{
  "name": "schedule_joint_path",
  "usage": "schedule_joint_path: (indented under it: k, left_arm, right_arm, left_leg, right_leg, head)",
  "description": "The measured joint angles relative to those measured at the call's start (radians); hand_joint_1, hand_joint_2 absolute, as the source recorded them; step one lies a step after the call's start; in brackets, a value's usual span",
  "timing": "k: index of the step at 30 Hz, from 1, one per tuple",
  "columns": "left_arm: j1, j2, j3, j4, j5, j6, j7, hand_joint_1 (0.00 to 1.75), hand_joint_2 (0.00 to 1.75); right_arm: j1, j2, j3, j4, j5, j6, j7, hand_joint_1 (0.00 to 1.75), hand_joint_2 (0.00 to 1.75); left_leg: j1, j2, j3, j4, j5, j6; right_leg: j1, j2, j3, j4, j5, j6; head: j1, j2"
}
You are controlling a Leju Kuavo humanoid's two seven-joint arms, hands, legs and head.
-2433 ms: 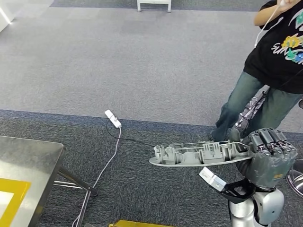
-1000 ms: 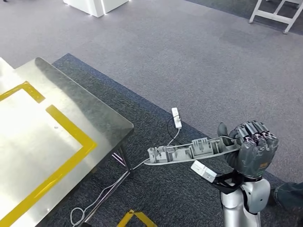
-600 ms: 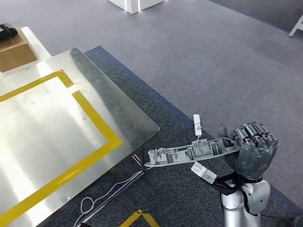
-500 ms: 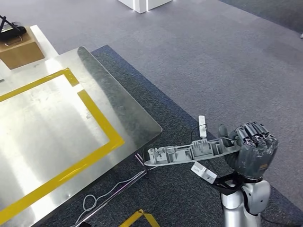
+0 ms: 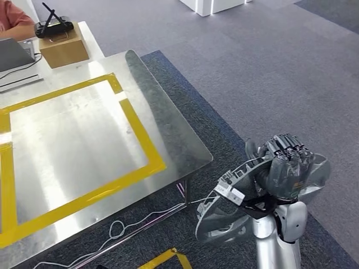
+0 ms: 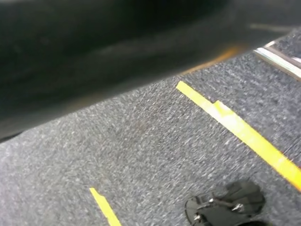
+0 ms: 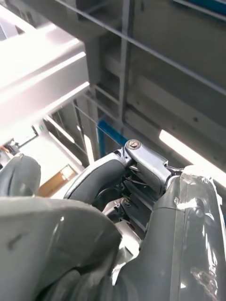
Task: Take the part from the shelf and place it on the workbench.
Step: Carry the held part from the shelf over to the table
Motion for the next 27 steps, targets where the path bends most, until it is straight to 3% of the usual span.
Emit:
schedule_joint_path:
  k: [2,4,5,7,8,9,10,11,13,14,17,19,20,22,24,25,27]
  left_arm:
    - [0.0,0.0,0.0,0.0,0.0,-0.001,0.0,0.0,0.0]
    - [0.003,0.0,0.0,0.0,0.0,0.0,0.0,0.0,0.0]
    - [0.001,0.0,0.0,0.0,0.0,0.0,0.0,0.0,0.0]
    - [-0.003,-0.001,0.0,0.0,0.0,0.0,0.001,0.0,0.0]
    - [-0.004,-0.002,0.001,0.0,0.0,-0.001,0.001,0.0,0.0]
    - [-0.003,-0.002,0.001,0.0,0.0,-0.001,0.001,0.0,0.0]
    - [-0.003,-0.003,0.002,0.0,0.0,-0.001,0.001,0.0,0.0]
    - [-0.002,-0.003,0.002,0.0,0.0,-0.001,0.001,0.0,0.0]
    - [-0.002,-0.003,0.003,0.0,0.0,-0.001,0.001,0.0,0.0]
    - [-0.002,-0.003,0.003,0.0,0.0,-0.001,0.001,0.0,0.0]
    - [0.002,-0.002,0.003,0.0,0.0,-0.002,0.001,0.0,0.0]
    - [0.005,-0.001,0.004,0.0,0.0,-0.002,0.001,0.0,0.0]
    - [0.004,-0.001,0.004,0.0,0.0,-0.002,0.001,0.0,0.0]
    - [0.001,-0.001,0.004,0.0,0.001,-0.004,0.0,0.0,0.0]
    - [0.002,-0.003,0.004,0.0,0.001,-0.006,0.0,0.0,0.0]
    - [0.003,-0.003,0.005,0.0,0.002,-0.007,-0.001,0.0,0.0]
    - [0.003,-0.003,0.007,0.0,0.002,-0.007,-0.002,0.0,0.0]
  right_arm:
    - [-0.002,0.0,0.008,0.003,0.002,0.0,0.001,1.75,1.75]
    - [-0.004,0.0,0.016,0.005,0.004,0.0,0.001,1.75,1.75]
    - [-0.005,-0.001,0.019,0.006,0.006,0.0,0.001,1.75,1.75]
    - [-0.006,-0.001,0.019,0.008,0.01,0.0,0.002,1.75,1.75]
    - [-0.006,-0.001,0.02,0.009,0.012,0.0,0.003,1.75,1.75]
    - [-0.006,-0.002,0.021,0.01,0.013,0.0,0.003,1.75,1.75]
    - [-0.006,-0.002,0.022,0.01,0.014,0.0,0.004,1.75,1.75]
    - [-0.007,-0.002,0.025,0.01,0.015,0.0,0.004,1.75,1.75]
    - [-0.007,-0.002,0.031,0.011,0.016,0.0,0.004,1.75,1.75]
    - [-0.008,-0.002,0.034,0.011,0.016,0.0,0.004,1.75,1.75]
    - [-0.008,-0.002,0.038,0.013,0.016,0.0,0.005,1.75,1.75]
    - [-0.009,-0.002,0.042,0.012,0.016,0.0,0.006,1.75,1.75]
    - [-0.009,-0.002,0.044,0.012,0.015,0.0,0.005,1.75,1.75]
    - [-0.009,-0.002,0.046,0.013,0.011,0.0,0.003,1.75,1.75]
    - [-0.009,-0.002,0.049,0.017,0.0,0.0,0.0,1.75,1.75]
    - [-0.009,-0.002,0.052,0.019,-0.008,0.0,-0.002,1.75,1.75]
    - [-0.009,-0.002,0.059,0.023,-0.029,0.0,-0.005,1.75,1.75]
  left_leg:
    - [-0.001,-0.016,0.001,-0.009,-0.005,0.01]
    - [0.004,-0.038,0.006,-0.016,-0.004,0.019]
    - [0.007,-0.049,0.009,-0.019,-0.003,0.024]
    - [0.008,-0.071,0.01,-0.02,-0.004,0.031]
    - [0.008,-0.083,0.01,-0.019,-0.004,0.032]
    - [0.008,-0.095,0.011,-0.019,-0.004,0.032]
    - [0.009,-0.107,0.012,-0.019,-0.005,0.031]
    - [0.01,-0.119,0.014,-0.018,-0.006,0.03]
    - [0.011,-0.14,0.015,-0.013,-0.009,0.023]
    - [0.012,-0.148,0.013,-0.01,-0.01,0.017]
    - [0.014,-0.164,0.004,-0.008,-0.005,0.0]
    - [0.015,-0.146,-0.004,0.01,-0.02,-0.01]
    - [0.015,-0.13,-0.018,0.043,-0.041,-0.015]
    - [0.017,-0.101,-0.075,0.165,-0.104,-0.023]
    - [0.021,-0.094,-0.122,0.267,-0.137,-0.027]
    - [0.022,-0.093,-0.122,0.269,-0.126,-0.027]
    - [0.023,-0.092,-0.068,0.168,-0.063,-0.022]
  right_leg:
    - [0.003,-0.02,0.004,-0.003,-0.006,0.009]
    - [0.0,0.009,-0.003,0.02,-0.029,0.017]
    - [-0.002,0.038,-0.023,0.061,-0.052,0.02]
    - [-0.004,0.089,-0.095,0.196,-0.108,0.021]
    - [-0.004,0.097,-0.132,0.257,-0.123,0.022]
    - [-0.005,0.101,-0.158,0.289,-0.12,0.023]
    - [-0.005,0.102,-0.165,0.28,-0.095,0.023]
    - [-0.006,0.104,-0.152,0.233,-0.055,0.024]
    - [-0.011,0.124,-0.1,0.099,0.018,0.024]
    - [-0.012,0.135,-0.079,0.052,0.034,0.021]
    - [-0.009,0.142,-0.062,0.023,0.035,0.004]
    - [-0.011,0.131,-0.059,0.019,0.038,-0.009]
    - [-0.012,0.124,-0.057,0.017,0.038,-0.015]
    - [-0.01,0.11,-0.054,0.017,0.036,-0.023]
    - [-0.008,0.1,-0.053,0.017,0.035,-0.026]
    - [-0.007,0.097,-0.053,0.017,0.034,-0.026]
    - [-0.007,0.094,-0.049,0.017,0.032,-0.024]
  head:
    - [0.002,0.0]
    - [0.004,0.0]
    - [0.006,0.0]
    - [0.01,0.0]
    - [0.011,0.0]
    - [0.012,0.0]
    - [0.011,0.0]
    - [0.011,0.0]
    - [0.012,0.0]
    - [0.011,0.0]
    - [0.011,0.0]
    - [0.008,0.0]
    - [0.006,0.0]
    - [0.002,0.0]
    - [0.002,0.0]
    - [0.002,0.0]
    - [0.002,0.0]
